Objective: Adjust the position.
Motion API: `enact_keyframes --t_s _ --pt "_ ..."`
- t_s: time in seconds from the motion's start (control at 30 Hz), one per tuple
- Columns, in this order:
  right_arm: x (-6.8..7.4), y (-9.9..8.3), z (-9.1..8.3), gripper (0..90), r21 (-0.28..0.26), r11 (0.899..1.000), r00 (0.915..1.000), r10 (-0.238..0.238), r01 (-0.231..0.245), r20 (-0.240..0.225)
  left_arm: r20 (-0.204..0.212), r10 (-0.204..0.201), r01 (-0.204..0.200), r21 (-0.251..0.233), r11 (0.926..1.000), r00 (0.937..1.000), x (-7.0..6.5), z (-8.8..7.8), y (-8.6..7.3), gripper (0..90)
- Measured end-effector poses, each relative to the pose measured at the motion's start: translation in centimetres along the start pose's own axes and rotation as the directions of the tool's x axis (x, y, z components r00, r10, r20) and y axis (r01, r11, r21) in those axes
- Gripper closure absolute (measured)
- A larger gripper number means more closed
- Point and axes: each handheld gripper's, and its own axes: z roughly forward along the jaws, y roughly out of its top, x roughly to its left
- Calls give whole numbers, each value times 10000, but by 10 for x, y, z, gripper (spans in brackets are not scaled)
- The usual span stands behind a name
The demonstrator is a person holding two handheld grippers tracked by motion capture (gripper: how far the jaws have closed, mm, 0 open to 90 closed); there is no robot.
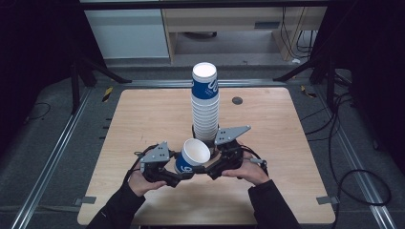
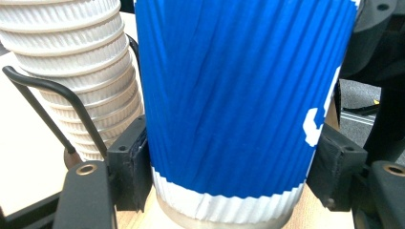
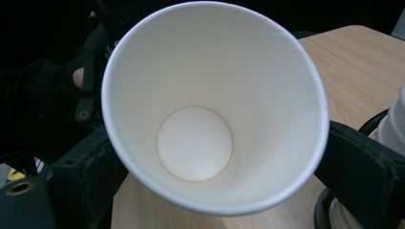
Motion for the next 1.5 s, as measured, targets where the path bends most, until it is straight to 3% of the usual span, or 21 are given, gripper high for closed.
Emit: enact_keyframes --t_s 0.5,0.9,1.13,1.2,1.5 --pt "-1 1 14 100 -153 9999 9995 65 -70 -306 34 48 -48 -1 10000 10000 -1 1 0 277" --pt "-1 1 17 186 -244 9996 9974 118 -136 -717 133 70 -70 9 10000 9999 -1 1 0 276" --pt "-1 1 16 196 -247 9997 9976 26 -43 -693 89 52 -52 -1 10000 9999 -1 1 0 262" --pt "0 2 14 196 -272 9996 9981 -28 11 -611 59 16 -17 101 9999 10000 -1 1 0 209" --pt "2 2 -1 197 -268 9994 9995 -208 202 -228 -89 -149 153 445 9989 9998 0 -2 -5 170"
